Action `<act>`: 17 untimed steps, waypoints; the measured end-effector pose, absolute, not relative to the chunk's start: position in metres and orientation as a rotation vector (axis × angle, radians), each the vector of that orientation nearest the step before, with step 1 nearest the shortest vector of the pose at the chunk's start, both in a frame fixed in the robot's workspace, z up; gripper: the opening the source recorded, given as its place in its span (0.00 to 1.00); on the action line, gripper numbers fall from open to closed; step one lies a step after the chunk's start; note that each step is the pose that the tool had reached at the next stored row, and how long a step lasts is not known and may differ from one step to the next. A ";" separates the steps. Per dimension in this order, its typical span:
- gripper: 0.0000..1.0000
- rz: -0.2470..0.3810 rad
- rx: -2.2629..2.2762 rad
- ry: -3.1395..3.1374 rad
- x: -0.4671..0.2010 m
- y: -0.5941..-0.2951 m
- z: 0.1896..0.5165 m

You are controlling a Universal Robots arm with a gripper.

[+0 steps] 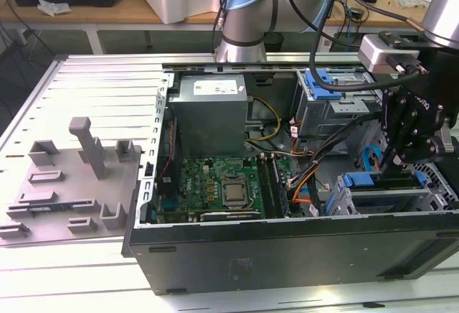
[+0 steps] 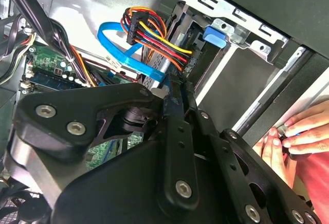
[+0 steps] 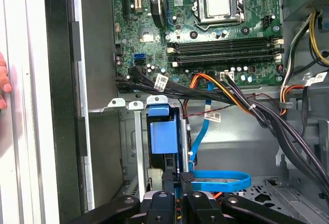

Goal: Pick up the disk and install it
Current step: 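Insert the second disk wire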

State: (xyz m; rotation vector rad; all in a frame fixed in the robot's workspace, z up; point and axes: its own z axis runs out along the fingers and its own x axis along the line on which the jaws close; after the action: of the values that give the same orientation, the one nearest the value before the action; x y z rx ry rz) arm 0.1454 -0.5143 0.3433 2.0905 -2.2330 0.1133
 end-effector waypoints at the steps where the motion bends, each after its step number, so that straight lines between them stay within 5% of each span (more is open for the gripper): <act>1: 0.16 0.113 2.090 -2.233 0.145 -0.514 0.343; 17: 0.16 0.112 2.091 -2.233 0.145 -0.515 0.340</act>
State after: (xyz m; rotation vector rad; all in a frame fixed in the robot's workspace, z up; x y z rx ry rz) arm 0.1453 -0.5150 0.3400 2.0914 -2.2335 0.1119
